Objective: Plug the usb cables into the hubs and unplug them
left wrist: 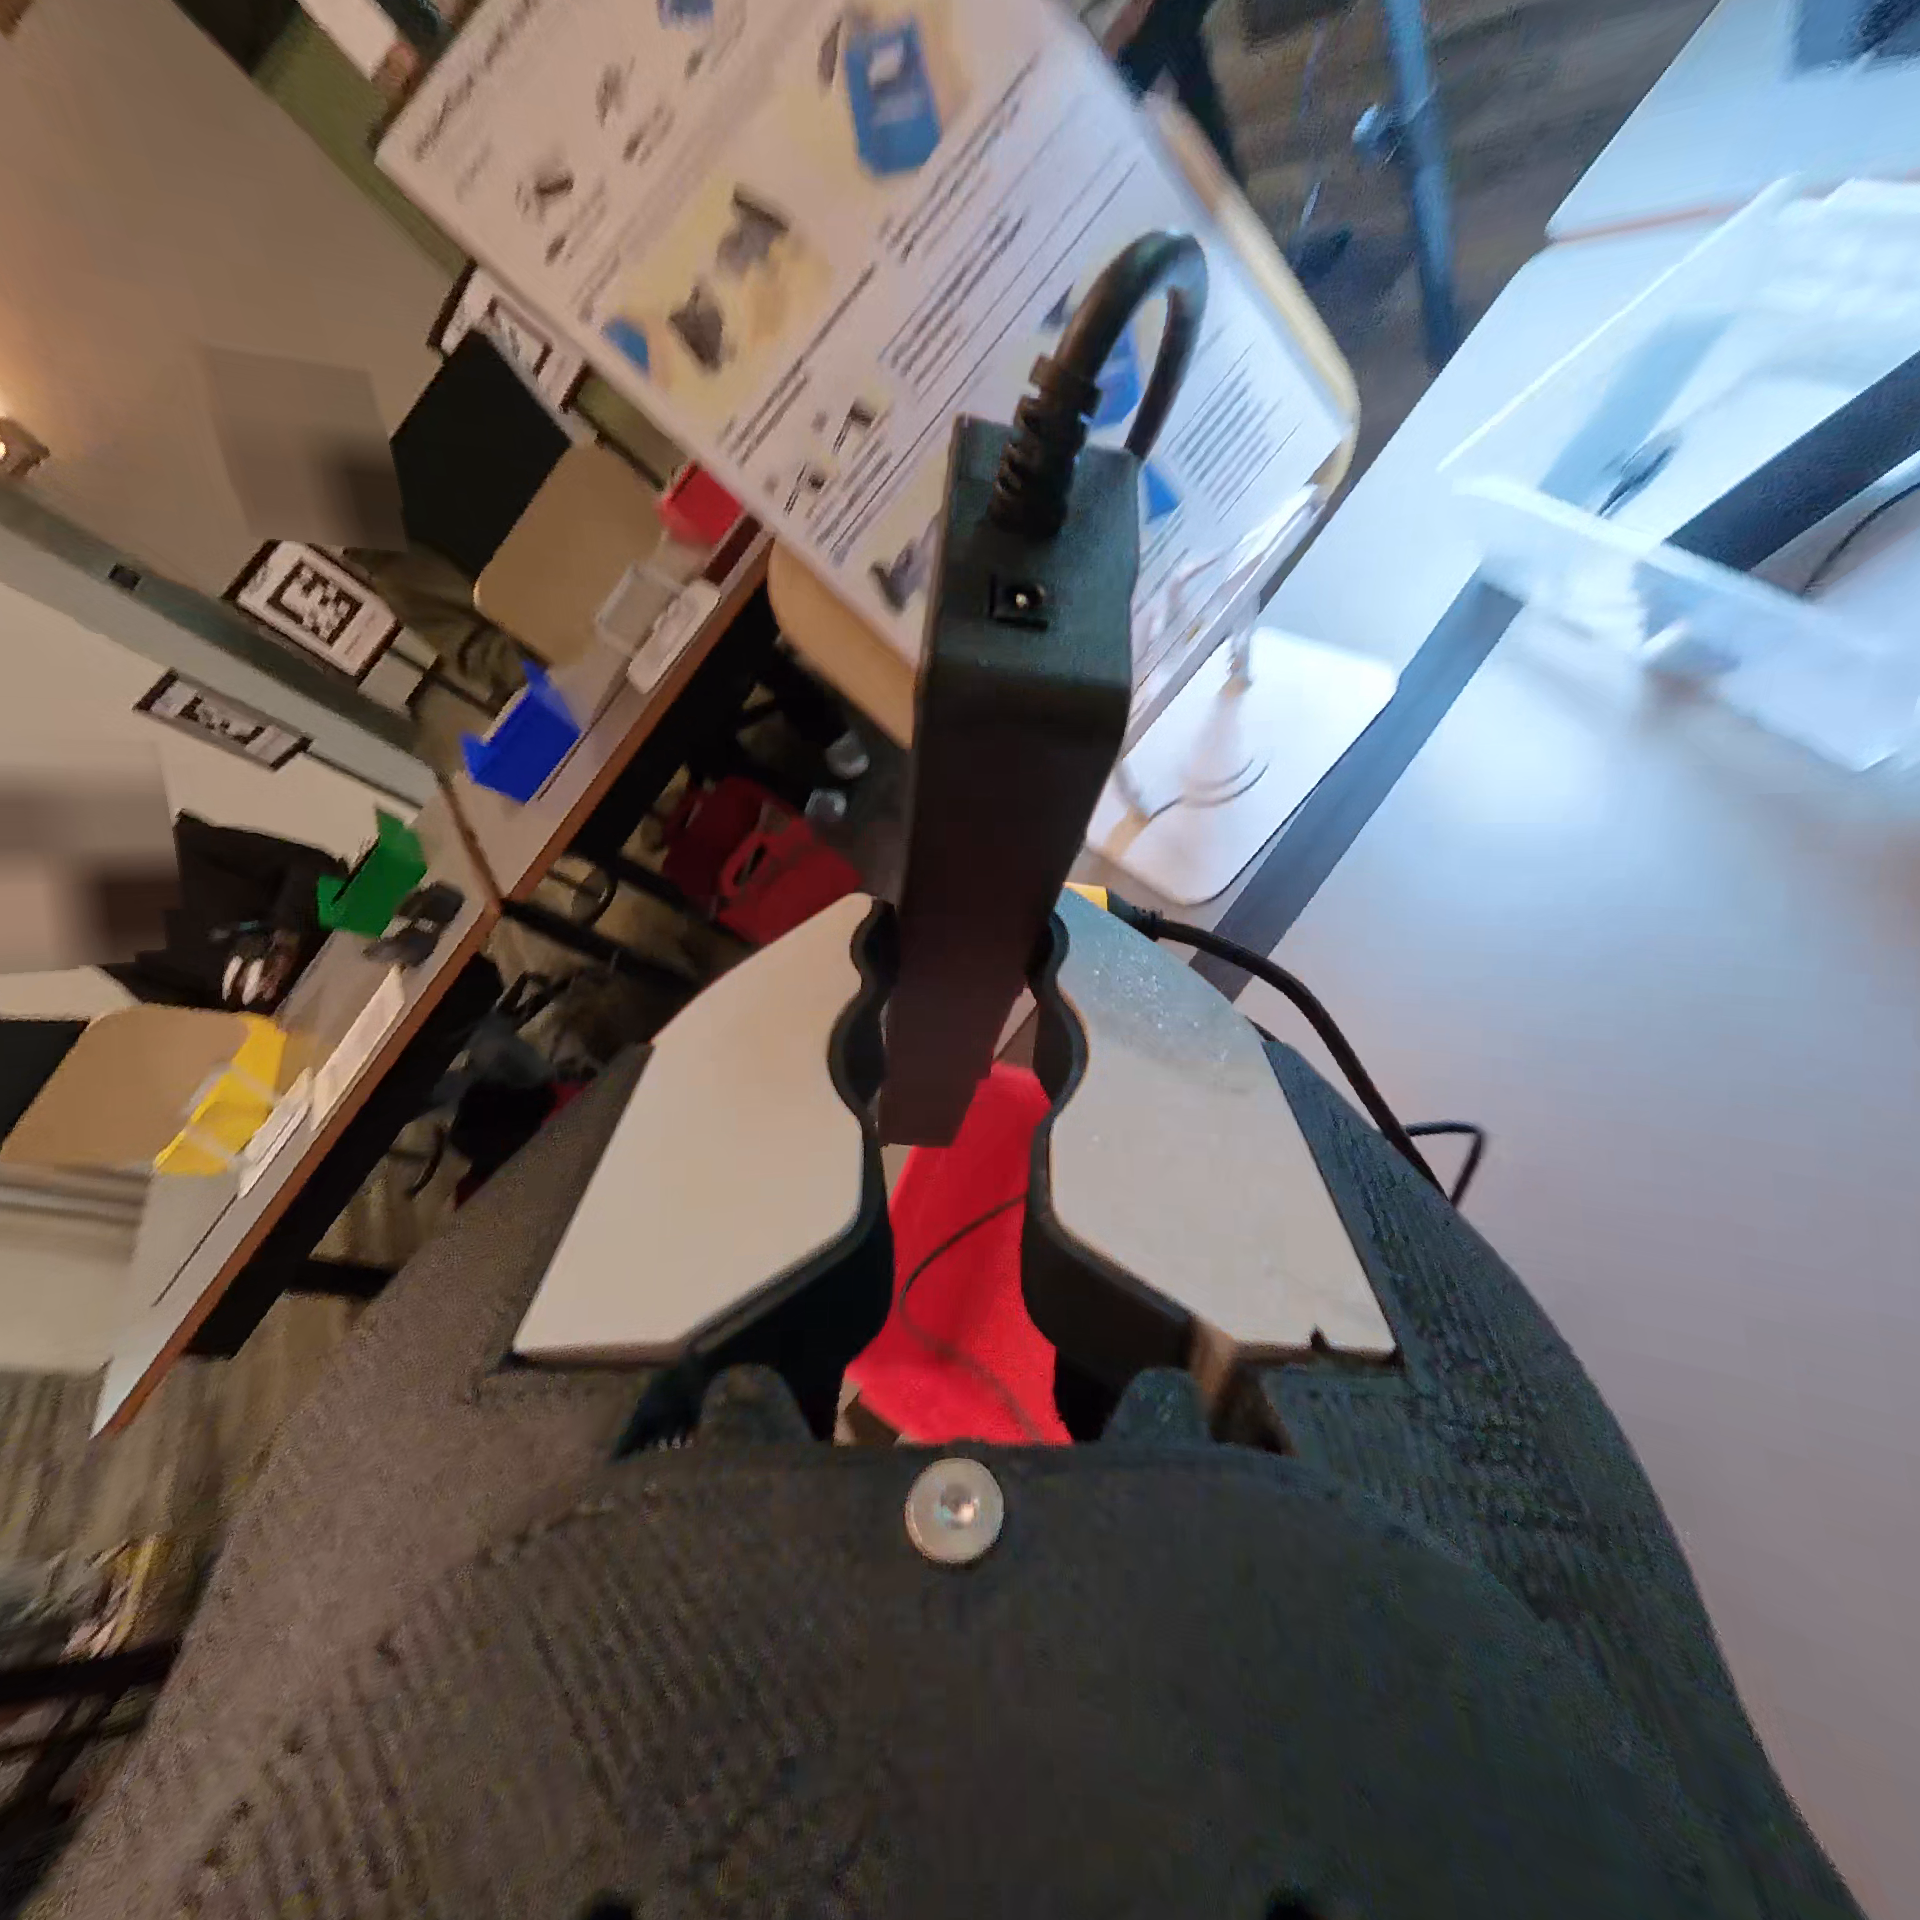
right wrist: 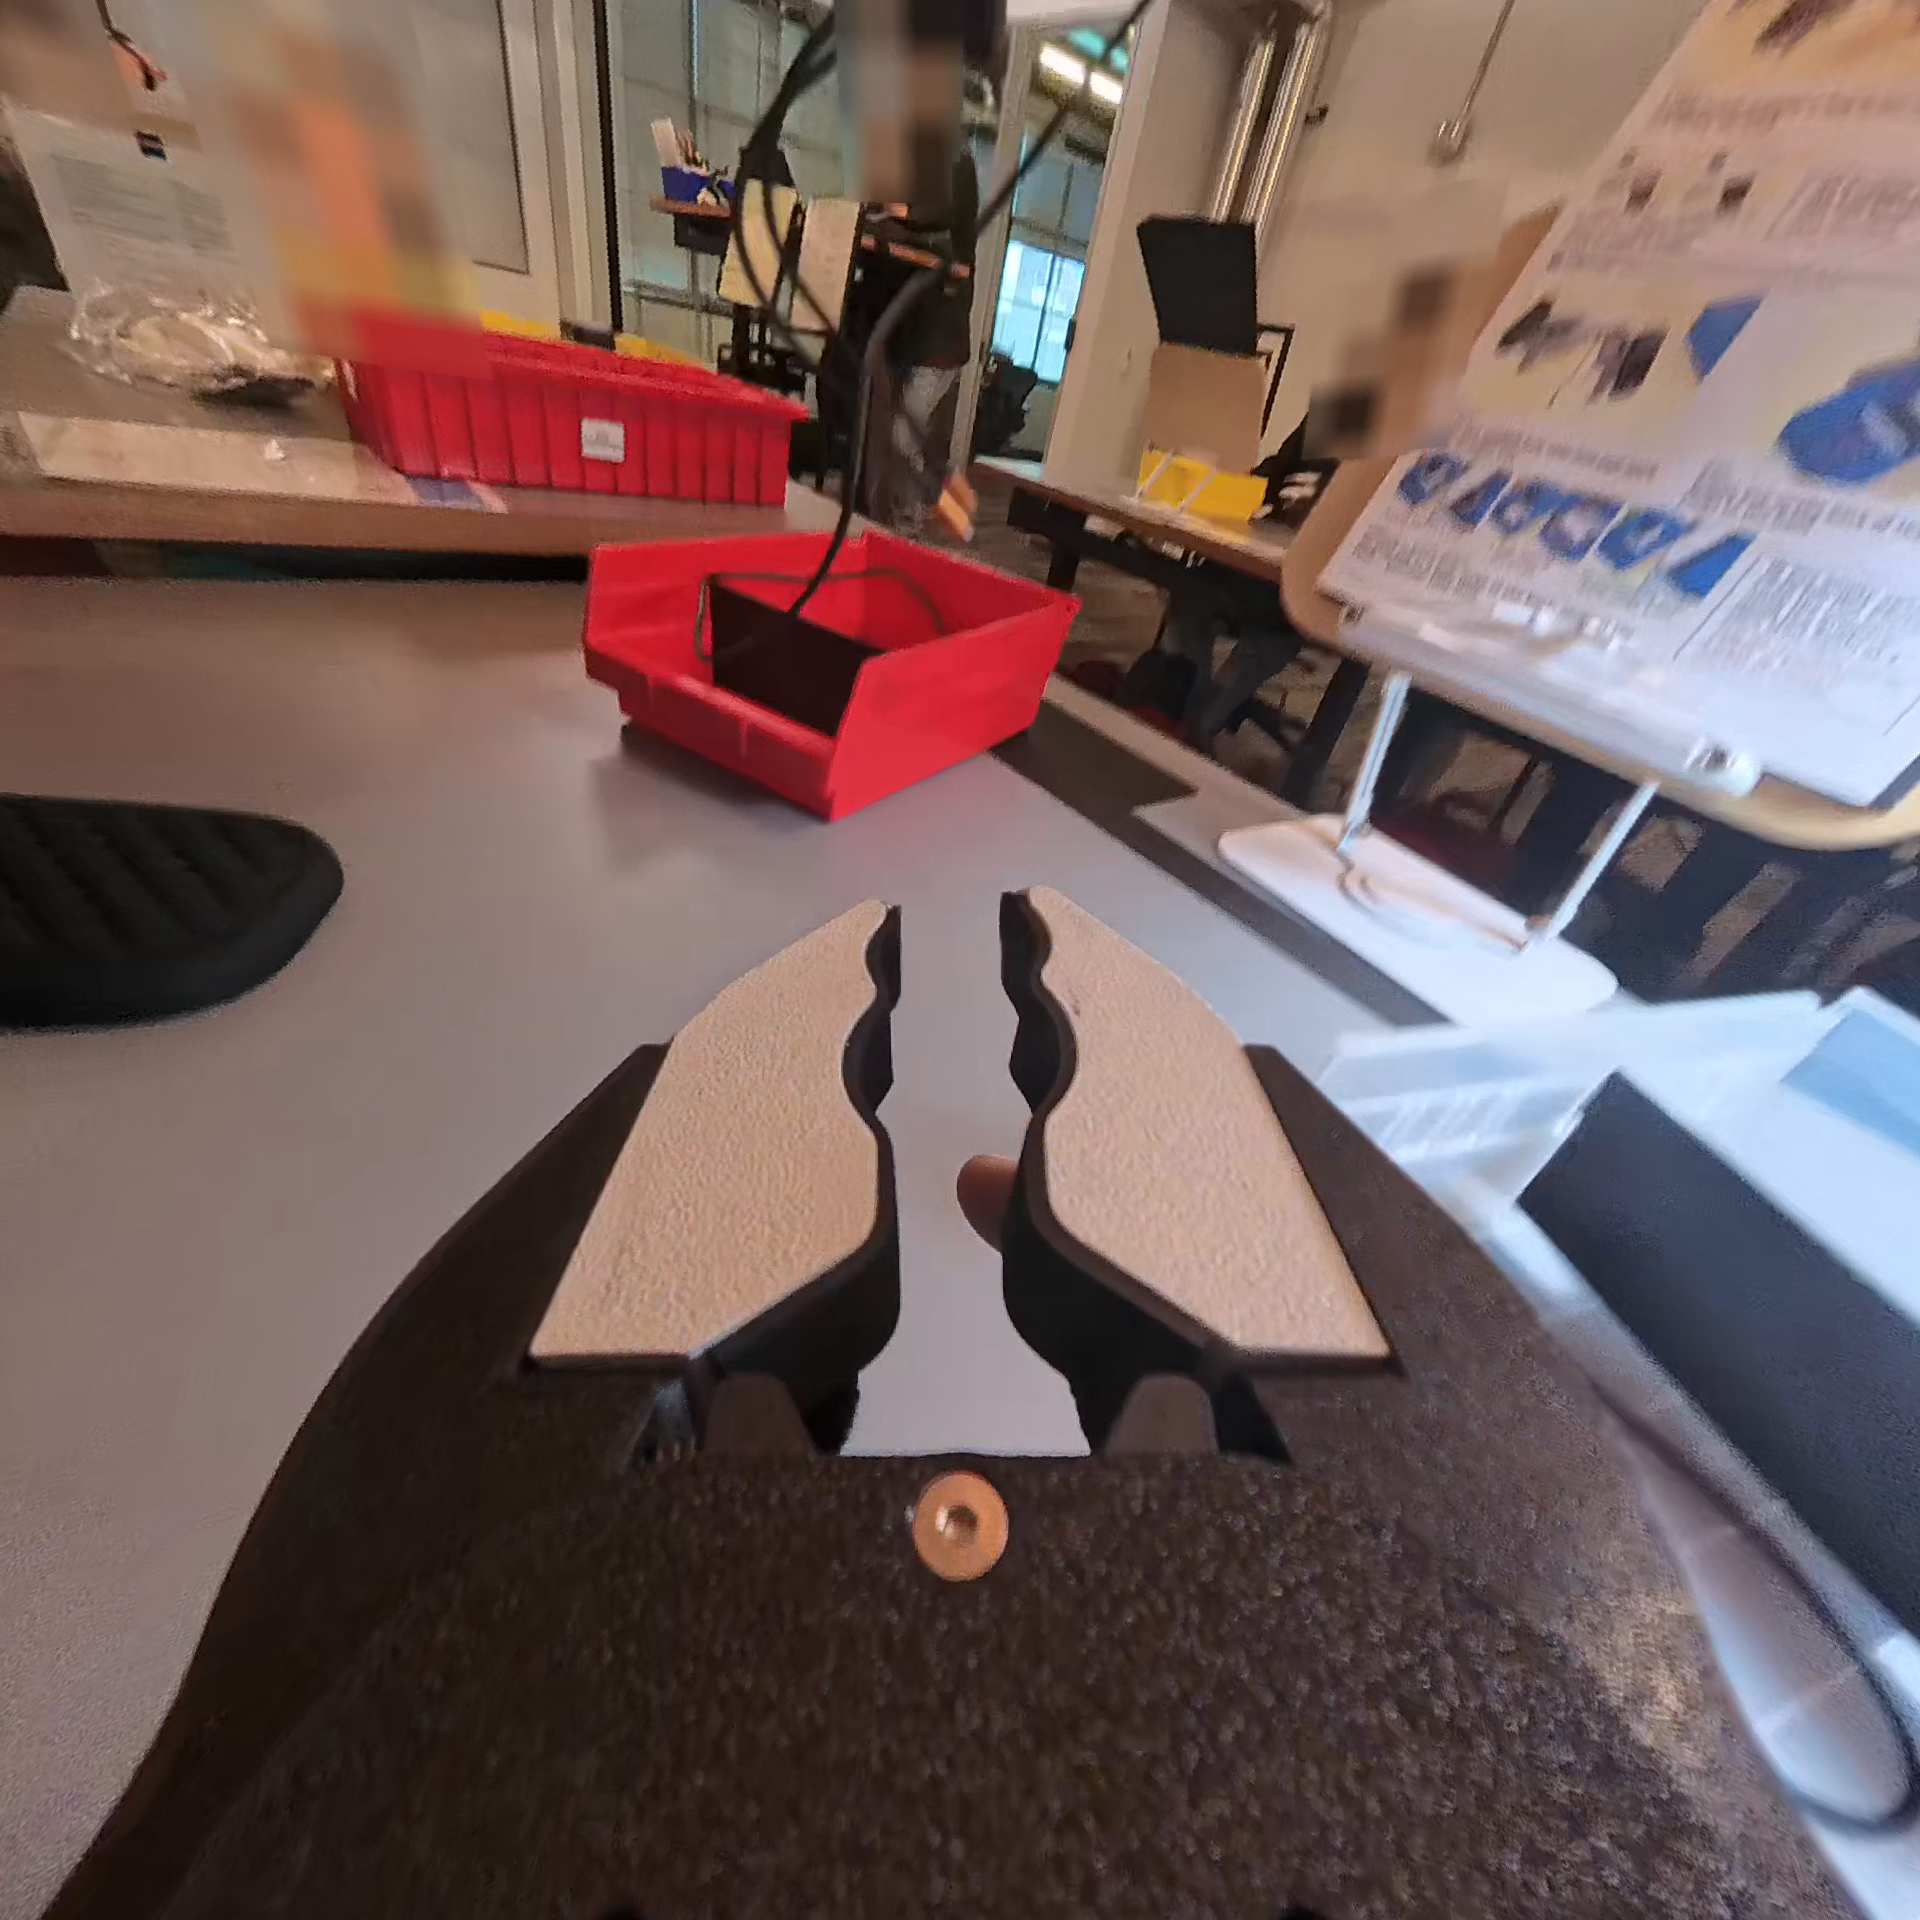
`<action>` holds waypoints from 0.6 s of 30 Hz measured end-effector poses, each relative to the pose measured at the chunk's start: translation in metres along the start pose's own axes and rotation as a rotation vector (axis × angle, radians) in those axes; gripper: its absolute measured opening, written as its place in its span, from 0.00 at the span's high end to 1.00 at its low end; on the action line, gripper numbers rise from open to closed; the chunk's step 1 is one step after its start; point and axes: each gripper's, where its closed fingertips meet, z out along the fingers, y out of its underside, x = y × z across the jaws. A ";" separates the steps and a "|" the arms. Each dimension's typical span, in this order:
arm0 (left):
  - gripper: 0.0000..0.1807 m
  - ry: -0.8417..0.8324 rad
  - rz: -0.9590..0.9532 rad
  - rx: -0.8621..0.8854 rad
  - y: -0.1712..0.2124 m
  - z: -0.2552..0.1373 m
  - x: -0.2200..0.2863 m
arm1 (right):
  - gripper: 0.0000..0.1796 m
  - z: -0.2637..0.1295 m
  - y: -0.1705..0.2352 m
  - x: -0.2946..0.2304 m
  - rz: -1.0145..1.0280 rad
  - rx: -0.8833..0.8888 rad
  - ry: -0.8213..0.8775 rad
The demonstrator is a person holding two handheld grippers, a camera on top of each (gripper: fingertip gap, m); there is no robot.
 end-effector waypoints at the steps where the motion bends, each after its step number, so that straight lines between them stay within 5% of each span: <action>1: 0.86 0.014 -0.009 0.036 -0.009 -0.002 0.014 | 0.90 0.005 -0.017 0.001 -0.014 0.017 0.007; 9: 0.86 0.189 -0.153 0.270 -0.041 0.026 0.169 | 0.81 0.060 -0.125 -0.001 -0.022 0.052 0.067; 13: 0.86 0.248 -0.279 0.339 -0.038 0.047 0.234 | 0.73 0.088 -0.098 0.019 -0.073 -0.107 0.163; 18: 0.86 0.286 -0.335 0.331 -0.024 0.069 0.267 | 0.91 0.091 -0.057 0.027 -0.206 -0.248 0.150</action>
